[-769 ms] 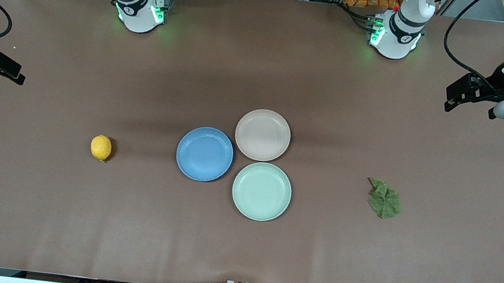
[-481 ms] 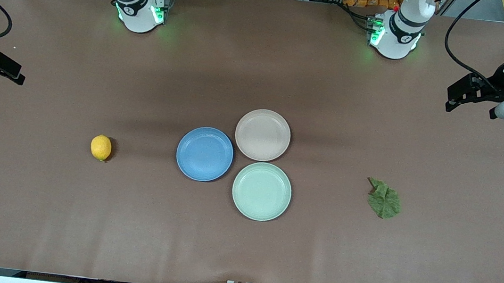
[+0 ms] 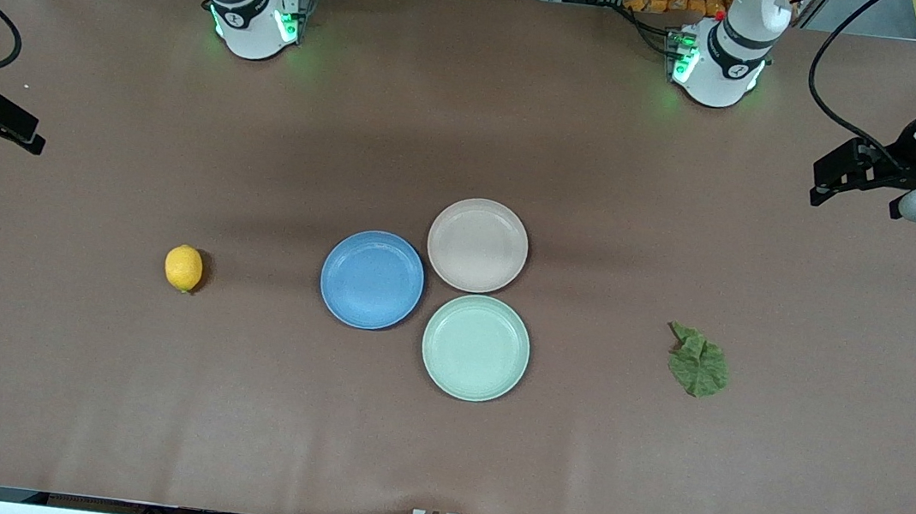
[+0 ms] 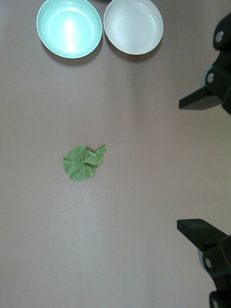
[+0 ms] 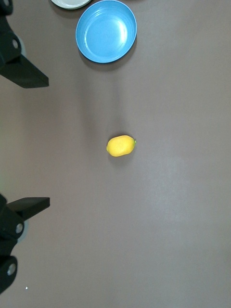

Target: Place lemon and lettuce in plates

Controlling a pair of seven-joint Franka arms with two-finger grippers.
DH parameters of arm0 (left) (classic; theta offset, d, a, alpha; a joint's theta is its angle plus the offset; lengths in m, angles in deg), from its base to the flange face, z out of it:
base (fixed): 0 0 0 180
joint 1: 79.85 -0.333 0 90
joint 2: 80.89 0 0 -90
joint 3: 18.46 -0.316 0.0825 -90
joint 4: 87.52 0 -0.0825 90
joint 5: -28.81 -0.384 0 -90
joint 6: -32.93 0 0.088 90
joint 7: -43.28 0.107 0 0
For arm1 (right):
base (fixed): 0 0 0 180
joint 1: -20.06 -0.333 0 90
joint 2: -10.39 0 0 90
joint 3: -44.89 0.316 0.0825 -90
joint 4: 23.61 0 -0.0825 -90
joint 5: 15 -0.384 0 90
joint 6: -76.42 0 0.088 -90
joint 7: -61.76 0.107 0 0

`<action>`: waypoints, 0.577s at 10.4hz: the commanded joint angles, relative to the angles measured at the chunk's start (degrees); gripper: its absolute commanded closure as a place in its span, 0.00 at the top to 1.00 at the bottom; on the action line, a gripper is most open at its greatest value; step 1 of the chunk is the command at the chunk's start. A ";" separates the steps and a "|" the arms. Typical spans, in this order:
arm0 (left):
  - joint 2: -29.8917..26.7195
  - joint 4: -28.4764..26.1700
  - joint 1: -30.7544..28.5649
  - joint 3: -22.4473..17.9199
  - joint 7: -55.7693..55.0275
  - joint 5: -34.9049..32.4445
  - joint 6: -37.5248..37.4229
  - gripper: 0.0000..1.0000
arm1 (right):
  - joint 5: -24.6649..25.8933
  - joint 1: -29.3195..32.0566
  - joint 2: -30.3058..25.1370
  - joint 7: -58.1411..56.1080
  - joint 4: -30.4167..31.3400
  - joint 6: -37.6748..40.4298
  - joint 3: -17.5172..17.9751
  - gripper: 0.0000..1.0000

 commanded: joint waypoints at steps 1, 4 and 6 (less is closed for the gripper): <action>3.54 1.28 0.79 0.08 1.29 -1.39 -0.73 1.00 | -0.15 0.20 0.08 0.81 -0.06 0.46 0.14 1.00; 8.46 1.90 0.88 0.26 0.50 -3.23 2.42 1.00 | -0.24 0.37 0.26 0.73 -0.06 0.55 0.06 1.00; 13.12 1.73 -0.26 0.08 0.41 -2.28 6.19 1.00 | -0.24 0.11 0.26 0.99 0.29 1.50 0.14 1.00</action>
